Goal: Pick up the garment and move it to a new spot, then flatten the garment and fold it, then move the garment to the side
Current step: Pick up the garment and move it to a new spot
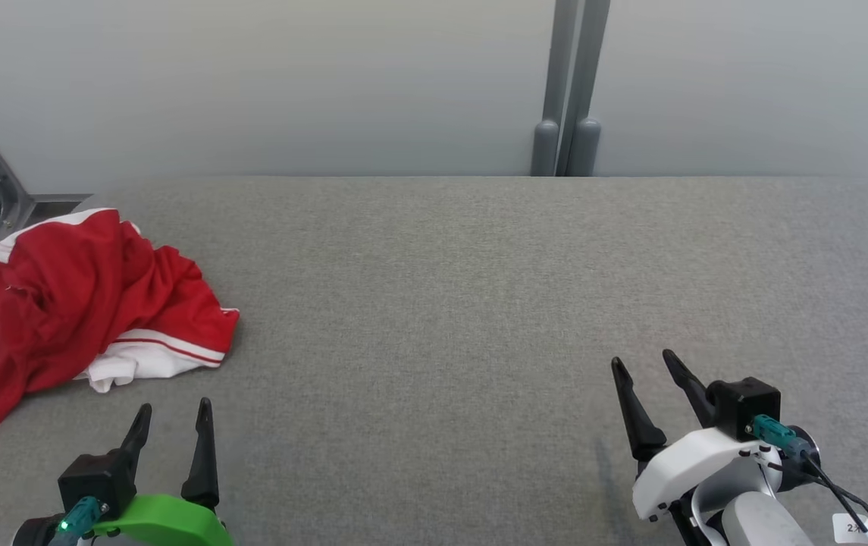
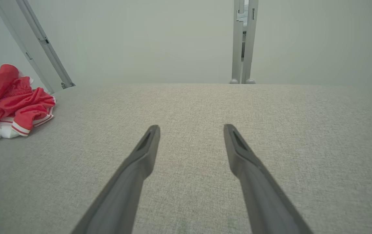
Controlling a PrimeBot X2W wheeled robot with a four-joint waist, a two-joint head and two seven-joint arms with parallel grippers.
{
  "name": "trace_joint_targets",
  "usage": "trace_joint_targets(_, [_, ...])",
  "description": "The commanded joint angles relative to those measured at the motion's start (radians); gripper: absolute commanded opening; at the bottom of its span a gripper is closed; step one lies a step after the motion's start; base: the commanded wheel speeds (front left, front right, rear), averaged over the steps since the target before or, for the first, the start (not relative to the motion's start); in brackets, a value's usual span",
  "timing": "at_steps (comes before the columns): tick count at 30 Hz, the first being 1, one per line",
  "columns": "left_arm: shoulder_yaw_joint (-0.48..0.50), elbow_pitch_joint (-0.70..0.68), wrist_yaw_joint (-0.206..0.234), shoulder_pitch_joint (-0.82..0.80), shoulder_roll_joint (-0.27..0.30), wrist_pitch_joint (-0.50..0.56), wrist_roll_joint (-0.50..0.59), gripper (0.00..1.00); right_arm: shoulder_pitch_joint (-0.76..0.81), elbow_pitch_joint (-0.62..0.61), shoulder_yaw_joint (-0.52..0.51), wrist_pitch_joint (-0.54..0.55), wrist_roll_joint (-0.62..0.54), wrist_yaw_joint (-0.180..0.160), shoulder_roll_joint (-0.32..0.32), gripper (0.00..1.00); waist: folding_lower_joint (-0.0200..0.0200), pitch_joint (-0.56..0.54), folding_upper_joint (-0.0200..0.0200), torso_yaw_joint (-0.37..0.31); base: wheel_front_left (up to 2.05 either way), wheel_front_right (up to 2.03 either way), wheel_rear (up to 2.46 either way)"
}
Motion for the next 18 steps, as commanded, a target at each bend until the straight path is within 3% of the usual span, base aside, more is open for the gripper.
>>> trace_joint_targets(1, [0.0, -0.005, 0.007, 0.017, 0.008, 0.003, -0.006, 1.0, -0.007, 0.004, 0.004, -0.006, 0.007, 0.0, -0.003, 1.0, 0.0, -0.006, 0.0, 0.044, 0.0, 0.0, 0.0])
trace_joint_targets(9, [-0.008, -0.029, 0.015, 0.041, 0.018, 0.023, -0.011, 1.0, -0.001, 0.02, 0.006, -0.017, 0.017, 0.0, -0.003, 1.0, 0.0, -0.014, 0.0, 0.194, 0.0, 0.0, 0.0])
trace_joint_targets(18, [-0.012, -0.047, 0.023, 0.058, 0.029, 0.043, -0.018, 1.0, 0.004, 0.033, 0.012, -0.021, 0.024, 0.0, -0.003, 1.0, 0.0, -0.02, 0.0, 0.307, 0.0, 0.0, 0.0])
